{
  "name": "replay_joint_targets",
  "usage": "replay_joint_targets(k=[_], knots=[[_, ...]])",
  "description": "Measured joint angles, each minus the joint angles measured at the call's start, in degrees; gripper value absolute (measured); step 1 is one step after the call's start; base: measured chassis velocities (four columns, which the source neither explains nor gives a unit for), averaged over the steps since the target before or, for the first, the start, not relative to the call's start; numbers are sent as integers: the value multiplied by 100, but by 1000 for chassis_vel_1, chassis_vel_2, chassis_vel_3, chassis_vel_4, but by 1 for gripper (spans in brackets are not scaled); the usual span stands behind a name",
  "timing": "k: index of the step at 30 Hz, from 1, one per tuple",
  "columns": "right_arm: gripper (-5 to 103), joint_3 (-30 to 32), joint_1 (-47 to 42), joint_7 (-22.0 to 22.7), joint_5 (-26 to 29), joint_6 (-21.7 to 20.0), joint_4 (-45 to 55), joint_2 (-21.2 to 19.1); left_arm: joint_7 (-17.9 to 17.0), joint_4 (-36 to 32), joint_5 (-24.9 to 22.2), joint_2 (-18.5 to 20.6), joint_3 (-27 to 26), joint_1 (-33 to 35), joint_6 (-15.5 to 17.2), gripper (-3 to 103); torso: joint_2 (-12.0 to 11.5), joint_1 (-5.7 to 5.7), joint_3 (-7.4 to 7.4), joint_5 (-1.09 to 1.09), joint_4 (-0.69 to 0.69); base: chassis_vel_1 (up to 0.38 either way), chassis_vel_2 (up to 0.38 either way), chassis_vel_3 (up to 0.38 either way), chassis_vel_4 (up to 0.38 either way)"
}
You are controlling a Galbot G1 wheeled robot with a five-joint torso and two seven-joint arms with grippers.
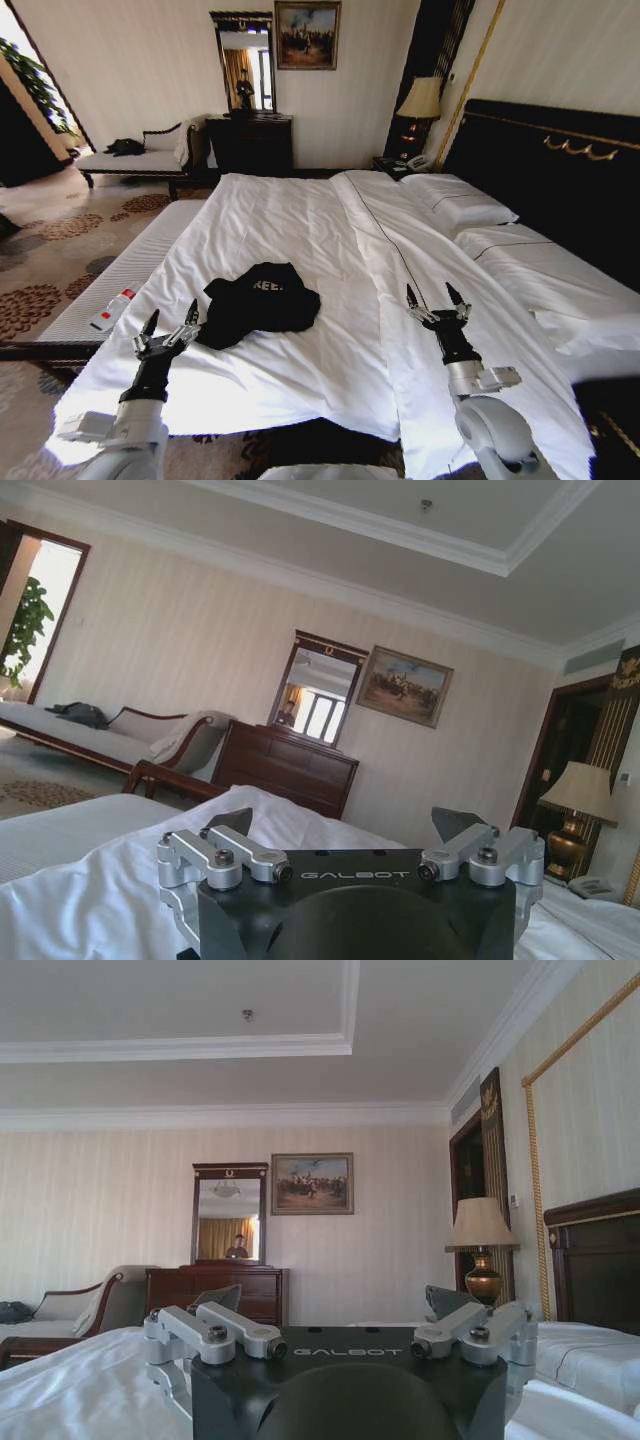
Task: Fold the clothes on the bed.
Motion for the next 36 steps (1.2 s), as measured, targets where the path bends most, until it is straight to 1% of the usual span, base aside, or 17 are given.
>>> replay_joint_targets(k=[9,17,25,27,30,36], knots=[[100,8,-4,22,1,4,-3,0,-3,16,20,-3,-5,-12,-3,100,0,0,0,1,0,34,38,-40,-38],[100,7,-6,29,0,7,-28,27,-7,52,97,-3,-7,-16,-41,100,0,0,0,-2,1,170,162,-150,-168],[100,-11,0,38,-27,19,-80,52,-9,82,98,29,-5,-17,-46,100,0,-1,0,0,0,126,172,-126,-152],[100,-17,3,41,-41,21,-92,69,-9,84,99,37,-5,-18,-47,100,0,-1,0,2,0,18,124,-59,-138],[100,-28,-2,42,-61,21,-95,98,-10,85,99,48,-9,-15,-49,100,0,0,0,-2,0,-14,53,10,-94],[100,-44,-6,42,-94,25,-102,135,-10,85,98,61,-28,-4,-57,100,0,0,0,1,0,0,0,0,0]])
